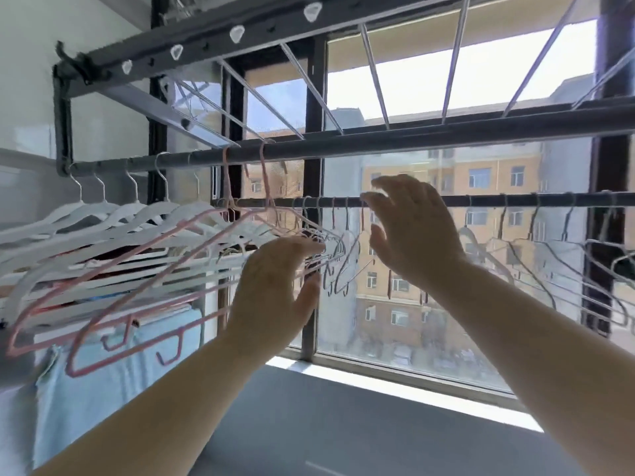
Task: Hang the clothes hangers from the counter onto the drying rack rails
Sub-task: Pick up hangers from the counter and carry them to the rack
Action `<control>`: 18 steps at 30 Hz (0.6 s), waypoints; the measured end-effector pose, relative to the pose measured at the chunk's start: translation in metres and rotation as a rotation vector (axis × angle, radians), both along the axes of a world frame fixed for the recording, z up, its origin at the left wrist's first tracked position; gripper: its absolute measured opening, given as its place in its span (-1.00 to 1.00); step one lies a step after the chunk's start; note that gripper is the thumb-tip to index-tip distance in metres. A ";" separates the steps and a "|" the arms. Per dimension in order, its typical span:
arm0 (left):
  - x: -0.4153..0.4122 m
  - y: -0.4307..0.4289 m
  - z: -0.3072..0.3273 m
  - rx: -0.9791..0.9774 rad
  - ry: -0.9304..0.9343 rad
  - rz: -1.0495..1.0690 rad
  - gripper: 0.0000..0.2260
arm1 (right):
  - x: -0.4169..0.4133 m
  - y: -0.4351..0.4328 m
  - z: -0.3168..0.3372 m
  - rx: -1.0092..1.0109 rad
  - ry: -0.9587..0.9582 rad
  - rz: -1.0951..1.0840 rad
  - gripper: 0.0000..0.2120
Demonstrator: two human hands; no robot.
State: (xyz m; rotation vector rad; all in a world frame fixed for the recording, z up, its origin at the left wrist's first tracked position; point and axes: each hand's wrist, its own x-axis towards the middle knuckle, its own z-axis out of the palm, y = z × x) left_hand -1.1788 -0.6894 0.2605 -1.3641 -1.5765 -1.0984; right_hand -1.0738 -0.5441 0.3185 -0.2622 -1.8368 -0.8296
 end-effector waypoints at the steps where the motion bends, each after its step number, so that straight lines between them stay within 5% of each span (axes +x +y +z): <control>1: 0.009 0.004 -0.004 -0.060 -0.087 -0.037 -0.74 | 0.008 0.005 -0.009 -0.038 -0.031 0.005 -0.64; 5: 0.044 0.032 -0.017 -0.353 -0.307 -0.174 -0.85 | 0.064 0.017 -0.034 -0.244 -0.199 -0.072 -0.71; 9: 0.099 0.079 -0.023 -0.473 -0.413 -0.360 -0.73 | 0.144 0.046 -0.061 -0.605 -0.457 -0.299 -0.66; 18: 0.320 0.205 -0.071 -0.610 -0.586 -0.771 -0.72 | 0.399 0.098 -0.149 -1.063 -0.333 -0.583 -0.73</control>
